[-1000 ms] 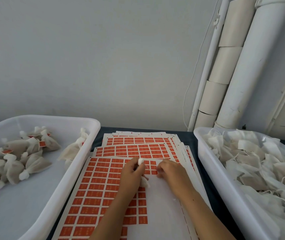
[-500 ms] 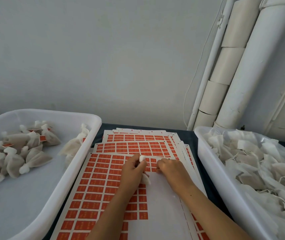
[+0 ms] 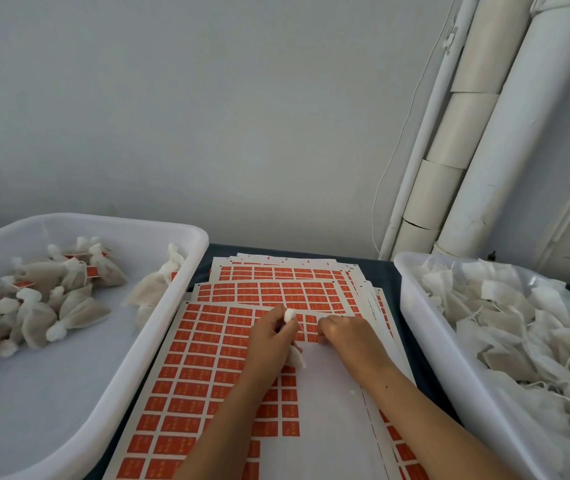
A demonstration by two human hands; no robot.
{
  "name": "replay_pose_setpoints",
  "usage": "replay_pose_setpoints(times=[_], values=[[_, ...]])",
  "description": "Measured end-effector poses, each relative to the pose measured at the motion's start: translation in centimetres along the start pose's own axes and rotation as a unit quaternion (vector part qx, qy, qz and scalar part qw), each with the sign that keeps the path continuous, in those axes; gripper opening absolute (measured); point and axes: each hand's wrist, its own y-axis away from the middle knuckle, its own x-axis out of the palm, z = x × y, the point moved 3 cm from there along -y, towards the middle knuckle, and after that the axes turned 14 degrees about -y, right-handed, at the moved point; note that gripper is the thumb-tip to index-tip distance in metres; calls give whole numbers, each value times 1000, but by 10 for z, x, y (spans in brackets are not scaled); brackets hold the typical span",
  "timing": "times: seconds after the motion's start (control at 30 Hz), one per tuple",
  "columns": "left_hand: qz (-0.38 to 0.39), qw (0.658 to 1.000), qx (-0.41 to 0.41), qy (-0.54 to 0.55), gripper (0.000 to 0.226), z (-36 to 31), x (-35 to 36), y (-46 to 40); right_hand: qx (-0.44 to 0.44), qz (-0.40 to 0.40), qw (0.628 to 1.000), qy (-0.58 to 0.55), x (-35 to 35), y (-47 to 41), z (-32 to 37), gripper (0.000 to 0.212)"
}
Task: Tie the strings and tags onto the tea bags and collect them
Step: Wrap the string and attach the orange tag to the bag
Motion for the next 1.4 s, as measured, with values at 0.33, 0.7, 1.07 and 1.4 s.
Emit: replay_pose_setpoints(times=[0.33,0.7,1.07,1.4], values=[[4,1000,-5,0,18,2,1,-1,-17,11,999,47,7,-2,4,42],[8,1000,-5,-13,21,-1,1,-1,-14,6,1000,6,-2,-2,-1,34],[7,1000,-5,-2,18,-1,1,2,-32,28,998,41,0,-5,1,36],[1,1000,-1,-6,21,1,-1,1,-37,45,997,43,-3,-9,-1,35]])
